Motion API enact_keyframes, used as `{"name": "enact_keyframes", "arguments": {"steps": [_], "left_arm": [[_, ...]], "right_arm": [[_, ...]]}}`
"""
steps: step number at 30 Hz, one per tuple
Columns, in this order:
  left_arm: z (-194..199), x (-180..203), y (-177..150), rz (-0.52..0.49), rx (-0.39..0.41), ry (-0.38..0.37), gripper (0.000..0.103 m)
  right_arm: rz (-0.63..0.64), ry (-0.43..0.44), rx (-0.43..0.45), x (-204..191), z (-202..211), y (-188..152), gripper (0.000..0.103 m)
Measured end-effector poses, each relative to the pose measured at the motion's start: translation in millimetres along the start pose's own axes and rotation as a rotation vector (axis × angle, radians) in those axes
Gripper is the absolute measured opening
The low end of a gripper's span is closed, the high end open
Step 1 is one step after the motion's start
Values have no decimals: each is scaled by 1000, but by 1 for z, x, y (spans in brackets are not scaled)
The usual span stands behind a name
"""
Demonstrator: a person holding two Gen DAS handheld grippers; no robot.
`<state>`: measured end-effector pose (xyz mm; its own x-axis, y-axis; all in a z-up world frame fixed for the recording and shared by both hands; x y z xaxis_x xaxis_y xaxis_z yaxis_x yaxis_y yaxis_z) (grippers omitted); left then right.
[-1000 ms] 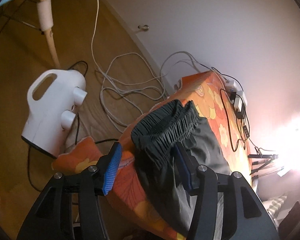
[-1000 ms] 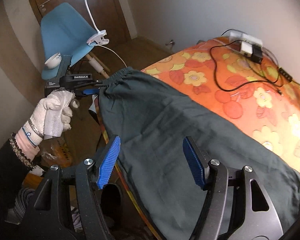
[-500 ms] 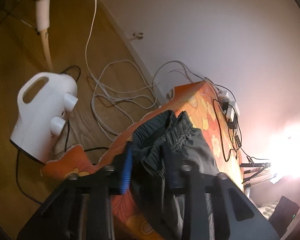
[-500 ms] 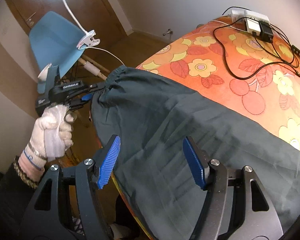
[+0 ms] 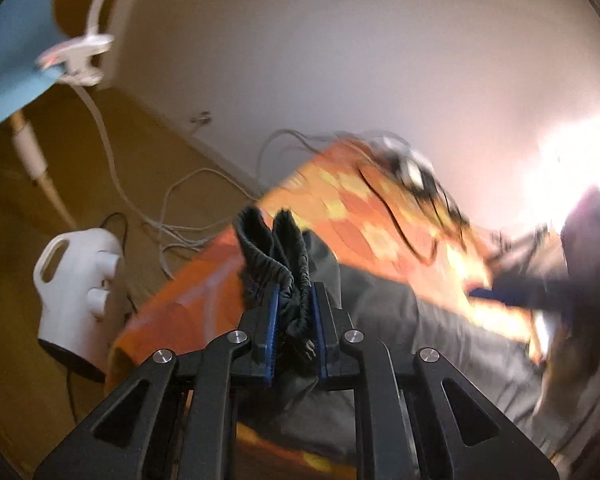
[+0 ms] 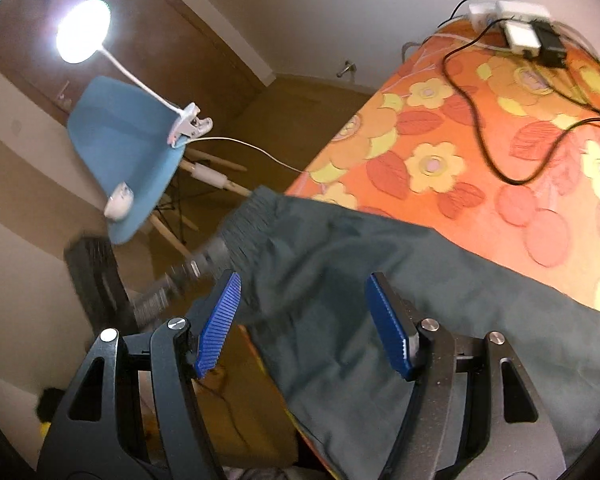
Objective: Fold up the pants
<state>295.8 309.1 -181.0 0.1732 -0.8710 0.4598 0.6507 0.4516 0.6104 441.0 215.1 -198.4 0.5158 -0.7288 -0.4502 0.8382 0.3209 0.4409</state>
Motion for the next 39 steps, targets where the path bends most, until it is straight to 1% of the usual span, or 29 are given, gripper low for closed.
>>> {"name": "enact_keyframes", "arguments": {"steps": [1,3,8,10,13,16,22,24,25,26,28,30,33,37,39], "left_arm": [[-1,6,-6,-31,-11,2,13],[-4,12,-13,-57,-27,0,13],[-2,16,-15,-88,-18,3,13],[-3,20,-16,-104,-16,-1,13],[-7,27,-20,-122,-24,-12,13],[-7,35,-23,-154,-25,-18,13],[-7,42,-27,-176,-29,-25,13],[-7,45,-29,-189,-31,-22,13],[-6,46,-30,-195,-32,-22,13],[-6,48,-31,-200,-32,-22,13],[-3,51,-32,-210,-30,-21,13],[4,54,-29,-217,-16,-25,13],[18,62,-25,-208,5,-49,13],[37,88,-23,-233,32,-84,13],[49,104,-23,-237,39,-116,13]], "right_arm": [[-4,4,-12,-2,-6,3,68],[-10,13,-39,-7,-24,9,68],[-17,31,-137,-25,-77,13,68],[2,26,-163,-35,-93,12,68],[25,25,-186,-48,-106,13,68],[41,2,-211,-54,-114,14,68],[55,-110,-275,-45,-127,9,68],[53,-123,-286,-42,-128,7,63],[49,-132,-295,-40,-129,5,52],[42,-140,-306,-37,-130,3,35],[24,-154,-316,-32,-130,1,19],[-2,-135,-293,-28,-122,2,17],[-16,-102,-245,-27,-102,6,16],[-15,-70,-182,-30,-64,5,15],[-23,-59,-158,-28,-45,5,15]]}}
Point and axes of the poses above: each gripper's, at about its wrist camera, not at the fingertips, and z roughly against the way its jaws point, x to its right, y to its top, the point moved 8 cm from there along -z, roughly the way its jaws point, and after that the axes turned 2 degrees about z, right-handed, at the moved point
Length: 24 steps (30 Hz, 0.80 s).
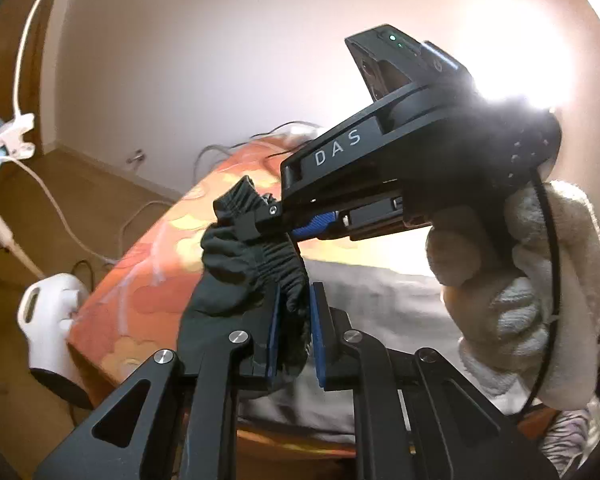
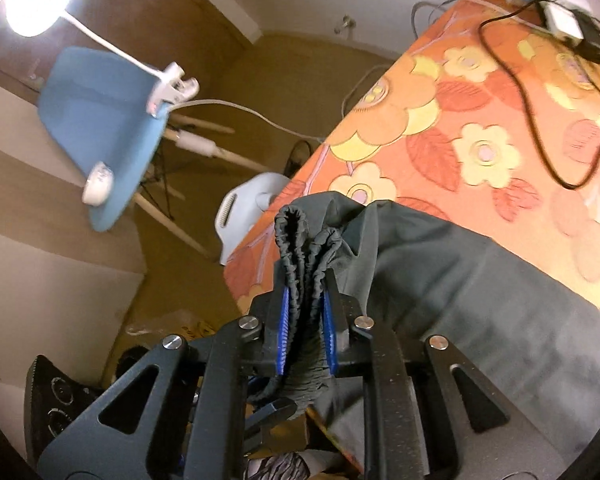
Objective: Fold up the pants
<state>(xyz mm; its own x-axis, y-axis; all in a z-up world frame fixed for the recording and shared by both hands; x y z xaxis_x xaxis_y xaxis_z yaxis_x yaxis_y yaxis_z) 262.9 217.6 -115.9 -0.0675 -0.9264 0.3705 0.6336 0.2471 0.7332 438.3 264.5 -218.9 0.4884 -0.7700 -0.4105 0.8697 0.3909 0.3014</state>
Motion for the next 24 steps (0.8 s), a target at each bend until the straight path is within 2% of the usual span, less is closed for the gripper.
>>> {"name": "enact_keyframes", "arguments": {"steps": [7,12,14,20,24], "left_arm": [[16,69,-3,-111,20,-65,12],[24,106,-10,-130,-1,-140,12],[25,105,-10,-144,7,-123,12],[8,92,-13,-78,-36,-87,12],[-9,118,-29,-94,-126,-103,13]], "right_arm": [[-30,6,98,14,69,-17,15],[-109,5,175,60,130,-39,15],[-145,-3,199,81,152,-53,15],[-253,-38,253,149,213,-119,15],[-324,-75,264,194,230,-164,15]]}}
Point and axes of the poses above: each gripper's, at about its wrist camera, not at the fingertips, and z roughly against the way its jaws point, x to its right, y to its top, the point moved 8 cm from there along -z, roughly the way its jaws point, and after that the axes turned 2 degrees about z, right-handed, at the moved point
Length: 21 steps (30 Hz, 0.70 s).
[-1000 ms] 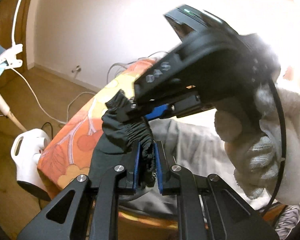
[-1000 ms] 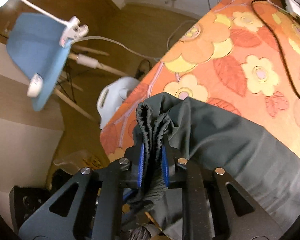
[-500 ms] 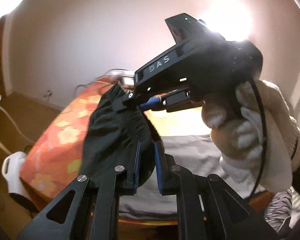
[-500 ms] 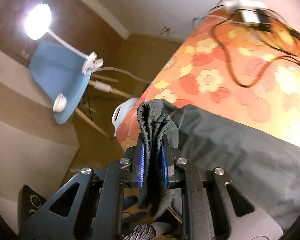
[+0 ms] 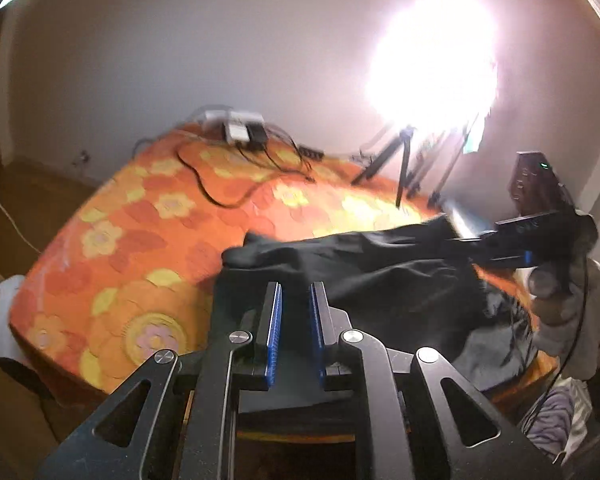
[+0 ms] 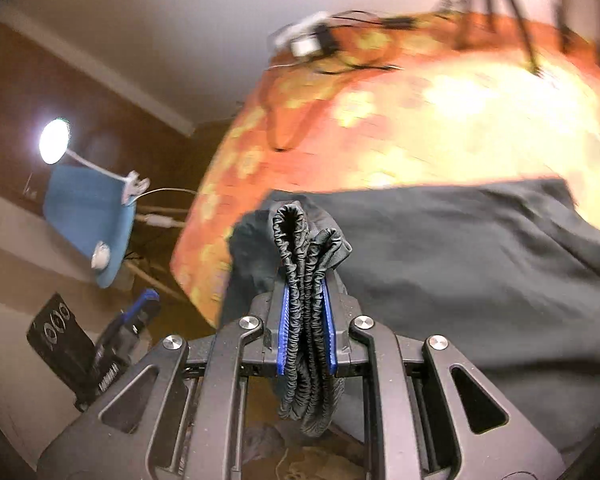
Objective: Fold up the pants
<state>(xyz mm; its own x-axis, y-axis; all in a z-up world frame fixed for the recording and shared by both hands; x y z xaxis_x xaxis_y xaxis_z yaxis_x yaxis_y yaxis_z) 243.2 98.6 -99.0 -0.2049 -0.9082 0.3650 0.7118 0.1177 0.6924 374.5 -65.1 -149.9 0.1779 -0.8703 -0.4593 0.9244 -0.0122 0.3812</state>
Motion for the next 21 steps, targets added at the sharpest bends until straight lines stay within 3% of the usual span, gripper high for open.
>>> {"name": "enact_keyframes", "arguments": {"steps": [3,6,14,21], "left_arm": [[-28,9,-18,-9,-99,-21,13],[-42,28,-31,-50,-147,-29,13],[-66,81,-52,-164,-226,-79,13],[-78,104,-64,-219,-262,-94,13]], "right_arm": [[-57,-38,17,45,14,-18,15],[-142,-40,39,89,34,-32,15],[-232,-110,124,174,102,-66,15],[-276,-187,155,223,140,-85,15]]}}
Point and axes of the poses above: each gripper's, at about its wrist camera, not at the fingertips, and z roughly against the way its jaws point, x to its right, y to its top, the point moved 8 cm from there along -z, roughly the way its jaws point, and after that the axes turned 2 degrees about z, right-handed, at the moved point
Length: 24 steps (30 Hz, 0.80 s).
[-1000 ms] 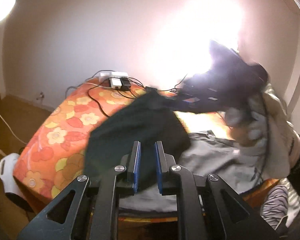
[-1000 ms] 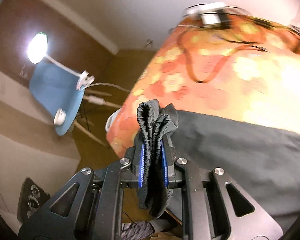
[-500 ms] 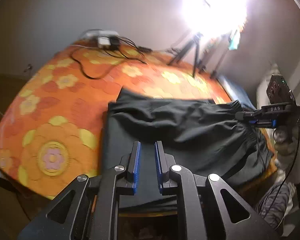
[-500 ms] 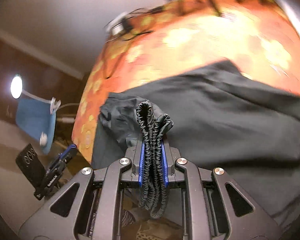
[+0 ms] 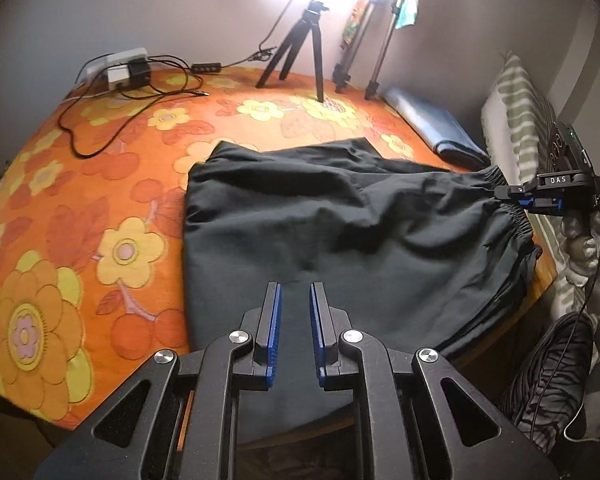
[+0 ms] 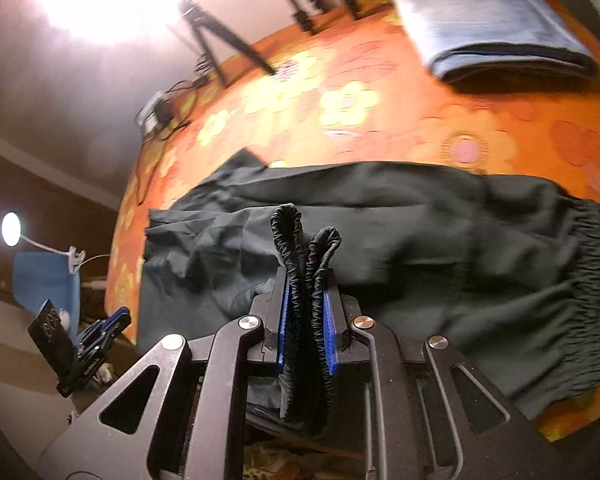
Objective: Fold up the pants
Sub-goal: 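Lay the waistband onto the folded trousers and open the right gripper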
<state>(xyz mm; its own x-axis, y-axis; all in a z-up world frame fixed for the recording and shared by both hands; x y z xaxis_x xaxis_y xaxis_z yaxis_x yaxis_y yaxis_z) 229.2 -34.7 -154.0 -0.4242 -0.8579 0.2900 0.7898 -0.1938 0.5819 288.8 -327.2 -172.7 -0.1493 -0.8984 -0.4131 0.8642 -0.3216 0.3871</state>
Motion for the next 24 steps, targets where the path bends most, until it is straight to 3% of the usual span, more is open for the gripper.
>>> {"name": "enact_keyframes", "arguments": {"steps": [5,10,18,24], "left_arm": [[-15,7,-7,-29,-40,11,13],[-25,7,-11,-34,-70,23,13],[-20,12,-8,-35,-51,10,13],[-20,11,-11,-22,-54,9,13]], "right_arm": [[-56,-22,-9,38,2,-5,15],[-60,-12,-26,48,0,0,15],[-52,-82,17,65,33,8,15],[-59,-155,-4,87,24,2,15]]}}
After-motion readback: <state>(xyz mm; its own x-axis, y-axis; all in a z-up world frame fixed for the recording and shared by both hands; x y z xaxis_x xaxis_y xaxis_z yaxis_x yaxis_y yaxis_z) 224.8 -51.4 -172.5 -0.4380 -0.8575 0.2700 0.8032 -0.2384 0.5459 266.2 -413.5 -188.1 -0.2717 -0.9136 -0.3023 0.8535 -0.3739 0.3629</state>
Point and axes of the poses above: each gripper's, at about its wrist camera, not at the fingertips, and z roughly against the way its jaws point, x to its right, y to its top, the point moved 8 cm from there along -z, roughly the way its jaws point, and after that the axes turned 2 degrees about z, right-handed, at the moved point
